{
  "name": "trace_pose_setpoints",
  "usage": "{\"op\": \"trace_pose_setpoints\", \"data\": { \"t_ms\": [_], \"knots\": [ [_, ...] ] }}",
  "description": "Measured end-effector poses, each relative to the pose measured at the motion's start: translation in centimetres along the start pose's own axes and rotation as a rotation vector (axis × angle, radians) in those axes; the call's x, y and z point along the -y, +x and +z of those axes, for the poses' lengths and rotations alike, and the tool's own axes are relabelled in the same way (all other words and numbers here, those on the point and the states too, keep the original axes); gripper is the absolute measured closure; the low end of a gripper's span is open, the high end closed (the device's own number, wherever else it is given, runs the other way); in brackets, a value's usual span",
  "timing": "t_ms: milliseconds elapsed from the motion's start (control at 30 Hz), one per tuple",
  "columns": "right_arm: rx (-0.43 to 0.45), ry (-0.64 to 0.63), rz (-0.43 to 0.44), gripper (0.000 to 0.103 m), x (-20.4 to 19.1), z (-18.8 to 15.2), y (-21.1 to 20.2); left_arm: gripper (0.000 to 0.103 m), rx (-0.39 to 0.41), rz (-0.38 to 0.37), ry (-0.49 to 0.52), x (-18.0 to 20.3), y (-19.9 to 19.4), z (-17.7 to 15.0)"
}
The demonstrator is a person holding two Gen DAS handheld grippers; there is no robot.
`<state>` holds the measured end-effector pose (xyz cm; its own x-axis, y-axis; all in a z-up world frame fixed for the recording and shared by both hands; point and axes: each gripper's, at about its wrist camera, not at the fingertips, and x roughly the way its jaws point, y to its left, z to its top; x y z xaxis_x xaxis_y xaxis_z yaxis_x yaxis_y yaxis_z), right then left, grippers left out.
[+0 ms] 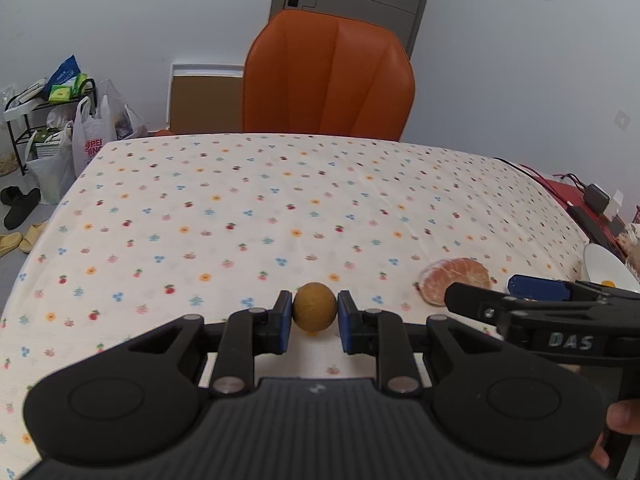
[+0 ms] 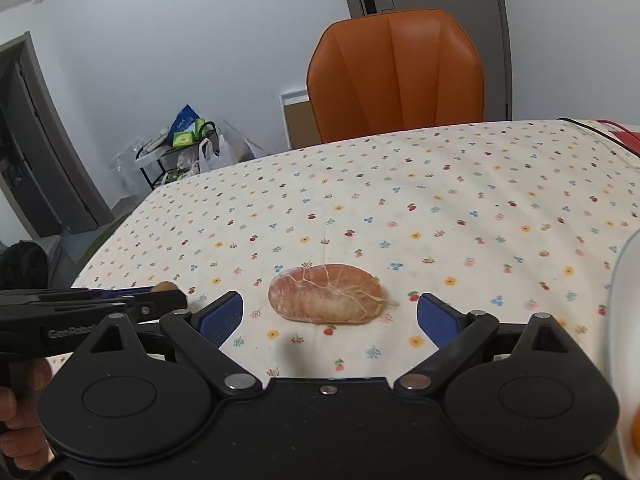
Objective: Organize fruits
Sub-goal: 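Close the left tool on the brown fruit while the right tool closes on the segment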
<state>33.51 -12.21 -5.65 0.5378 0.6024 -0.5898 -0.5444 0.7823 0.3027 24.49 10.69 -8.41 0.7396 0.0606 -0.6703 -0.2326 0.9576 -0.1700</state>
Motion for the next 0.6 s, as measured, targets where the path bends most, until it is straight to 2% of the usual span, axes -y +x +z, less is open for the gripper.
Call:
{"op": "trace_pose_setpoints", "data": {
  "t_ms": [433, 533, 600],
  "knots": [
    [-0.005, -0.087, -0.159, 0.002, -2.9, 0.3, 3.8, 0.081, 0.017, 0.015, -0.069, -3.2, 0.2, 0.1],
    [-0.002, -0.133, -0.201, 0.014, -3.6, 0.2, 4.1, 0.081, 0.015, 0.017, -0.070, -3.1, 0.3, -0.1],
    [0.007, -0.138, -0.206, 0.032, -3.7, 0.4, 3.9, 0.081, 0.012, 0.018, -0.078, -3.1, 0.3, -0.3]
  ]
}}
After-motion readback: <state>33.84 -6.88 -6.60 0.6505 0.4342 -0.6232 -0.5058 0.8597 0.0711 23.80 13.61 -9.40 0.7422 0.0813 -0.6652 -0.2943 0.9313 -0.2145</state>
